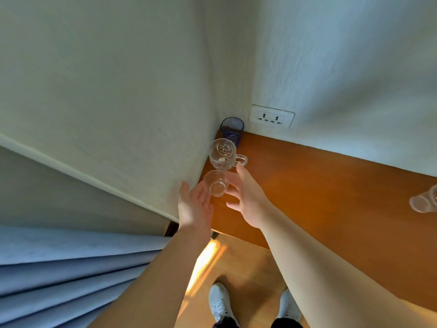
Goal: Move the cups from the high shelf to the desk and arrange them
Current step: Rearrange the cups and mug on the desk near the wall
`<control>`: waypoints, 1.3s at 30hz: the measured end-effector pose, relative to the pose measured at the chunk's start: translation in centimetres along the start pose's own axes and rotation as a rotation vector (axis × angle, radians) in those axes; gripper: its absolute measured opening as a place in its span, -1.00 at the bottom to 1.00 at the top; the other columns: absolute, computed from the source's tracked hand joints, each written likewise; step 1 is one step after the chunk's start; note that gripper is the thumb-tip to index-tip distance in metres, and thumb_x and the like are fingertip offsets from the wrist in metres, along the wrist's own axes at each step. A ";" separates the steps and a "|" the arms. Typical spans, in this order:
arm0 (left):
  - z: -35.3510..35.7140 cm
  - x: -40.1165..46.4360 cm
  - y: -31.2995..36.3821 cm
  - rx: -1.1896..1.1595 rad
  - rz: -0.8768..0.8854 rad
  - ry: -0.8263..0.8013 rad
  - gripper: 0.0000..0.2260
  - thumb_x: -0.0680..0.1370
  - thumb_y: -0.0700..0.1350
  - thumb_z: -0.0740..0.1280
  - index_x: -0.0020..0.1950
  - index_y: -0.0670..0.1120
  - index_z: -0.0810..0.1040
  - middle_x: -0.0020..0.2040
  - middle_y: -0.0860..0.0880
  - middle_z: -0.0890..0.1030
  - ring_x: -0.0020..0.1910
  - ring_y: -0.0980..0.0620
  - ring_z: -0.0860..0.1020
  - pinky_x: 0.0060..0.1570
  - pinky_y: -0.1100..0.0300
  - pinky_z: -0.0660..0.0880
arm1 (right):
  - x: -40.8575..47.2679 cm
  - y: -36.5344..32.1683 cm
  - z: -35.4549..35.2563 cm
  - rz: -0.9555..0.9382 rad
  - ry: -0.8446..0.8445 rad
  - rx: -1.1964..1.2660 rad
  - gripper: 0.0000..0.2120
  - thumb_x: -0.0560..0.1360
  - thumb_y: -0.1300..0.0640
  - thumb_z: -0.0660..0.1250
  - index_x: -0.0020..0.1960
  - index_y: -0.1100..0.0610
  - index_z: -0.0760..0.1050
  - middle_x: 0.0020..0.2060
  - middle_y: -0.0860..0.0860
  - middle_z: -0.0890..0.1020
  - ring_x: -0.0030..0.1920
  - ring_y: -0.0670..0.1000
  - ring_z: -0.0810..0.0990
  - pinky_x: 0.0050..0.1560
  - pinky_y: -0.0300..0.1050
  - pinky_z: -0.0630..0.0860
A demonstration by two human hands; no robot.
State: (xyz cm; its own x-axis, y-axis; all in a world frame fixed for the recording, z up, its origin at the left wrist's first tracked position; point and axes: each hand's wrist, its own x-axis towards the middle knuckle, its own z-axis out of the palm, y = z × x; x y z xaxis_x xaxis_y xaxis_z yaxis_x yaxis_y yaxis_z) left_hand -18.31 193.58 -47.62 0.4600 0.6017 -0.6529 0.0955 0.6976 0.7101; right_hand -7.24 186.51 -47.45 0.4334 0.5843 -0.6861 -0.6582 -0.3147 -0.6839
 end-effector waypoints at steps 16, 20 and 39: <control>-0.1 0.9 0.3 -0.003 -0.014 0.019 -0.34 0.69 0.30 -0.06 0.66 -0.06 0.25 0.65 -0.07 0.32 0.65 -0.06 0.20 0.61 -0.06 0.07 | 2.4 0.4 0.4 0.062 -0.013 0.078 -0.41 0.59 -0.42 0.10 0.47 -0.11 0.38 0.43 -0.04 0.55 0.43 0.10 0.48 0.44 0.32 0.28; -0.1 1.0 0.3 -0.012 -0.019 0.038 -0.34 0.69 0.31 -0.06 0.66 -0.07 0.25 0.64 -0.08 0.33 0.65 -0.07 0.21 0.60 -0.06 0.08 | 2.8 0.9 0.2 0.079 -0.020 0.075 -0.33 0.59 -0.42 0.08 0.55 -0.06 0.32 0.48 -0.01 0.51 0.47 0.11 0.44 0.46 0.33 0.26; 1.0 -1.2 -1.2 -0.004 -0.138 0.041 -0.34 0.68 0.30 -0.01 0.68 -0.05 0.20 0.68 -0.10 0.24 0.66 -0.09 0.18 0.63 -0.11 0.05 | 0.9 1.8 -3.3 0.078 0.091 0.090 -0.24 0.56 -0.46 0.03 0.56 -0.01 0.34 0.58 -0.03 0.36 0.54 0.15 0.35 0.46 0.26 0.30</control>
State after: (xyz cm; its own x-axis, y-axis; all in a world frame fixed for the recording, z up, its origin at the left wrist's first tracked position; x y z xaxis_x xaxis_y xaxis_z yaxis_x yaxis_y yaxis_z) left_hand -18.05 191.65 -47.42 0.4066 0.5152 -0.7545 0.1519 0.7763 0.6118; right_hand -5.95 184.02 -50.12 0.4302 0.4893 -0.7587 -0.7426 -0.2860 -0.6056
